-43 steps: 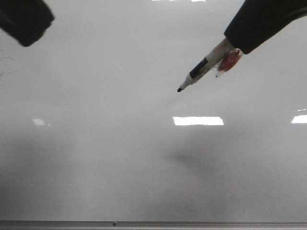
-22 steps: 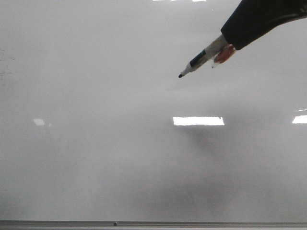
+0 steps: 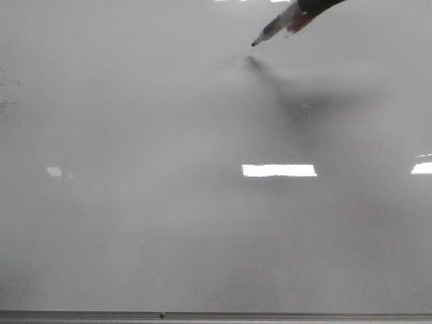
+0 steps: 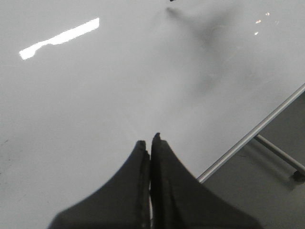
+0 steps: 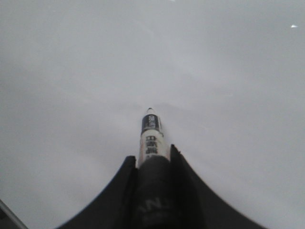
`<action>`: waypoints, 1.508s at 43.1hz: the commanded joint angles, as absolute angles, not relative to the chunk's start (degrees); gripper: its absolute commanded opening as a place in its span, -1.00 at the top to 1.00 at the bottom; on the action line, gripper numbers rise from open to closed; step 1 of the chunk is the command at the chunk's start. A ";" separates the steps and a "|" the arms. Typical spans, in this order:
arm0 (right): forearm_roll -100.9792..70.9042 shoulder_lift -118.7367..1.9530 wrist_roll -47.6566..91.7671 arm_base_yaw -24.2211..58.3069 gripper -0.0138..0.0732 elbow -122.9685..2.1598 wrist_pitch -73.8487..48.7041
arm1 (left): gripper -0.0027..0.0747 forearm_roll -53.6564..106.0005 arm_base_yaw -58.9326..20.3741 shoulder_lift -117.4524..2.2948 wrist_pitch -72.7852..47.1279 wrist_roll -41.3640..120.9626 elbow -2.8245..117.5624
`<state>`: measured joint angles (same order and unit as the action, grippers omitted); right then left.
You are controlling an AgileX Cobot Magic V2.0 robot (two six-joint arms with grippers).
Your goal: Write number 9 on whiteboard
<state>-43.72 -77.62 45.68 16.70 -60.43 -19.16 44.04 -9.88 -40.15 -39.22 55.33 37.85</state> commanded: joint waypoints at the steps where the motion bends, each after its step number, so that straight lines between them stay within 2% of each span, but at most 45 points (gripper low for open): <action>1: -45.73 -78.44 45.86 16.69 0.84 -65.34 -17.32 | 0.98 46.69 -9.74 -39.96 -36.27 55.33 39.37; 12: -47.05 -86.36 45.86 19.62 0.84 -73.61 -19.16 | 0.98 46.69 -9.74 -39.96 -36.27 55.33 39.37; 20: -47.10 -90.70 45.86 20.78 0.84 -75.83 -25.13 | 0.98 46.69 -9.74 -39.96 -36.27 55.33 39.37; 43: -46.35 -85.13 45.86 12.66 0.82 -71.73 -26.08 | 0.98 46.58 -9.74 -39.96 -37.07 55.33 39.37; 65: -46.35 -83.93 45.86 12.51 0.82 -75.63 -24.59 | 0.98 46.58 -9.74 -39.96 -37.07 55.33 39.37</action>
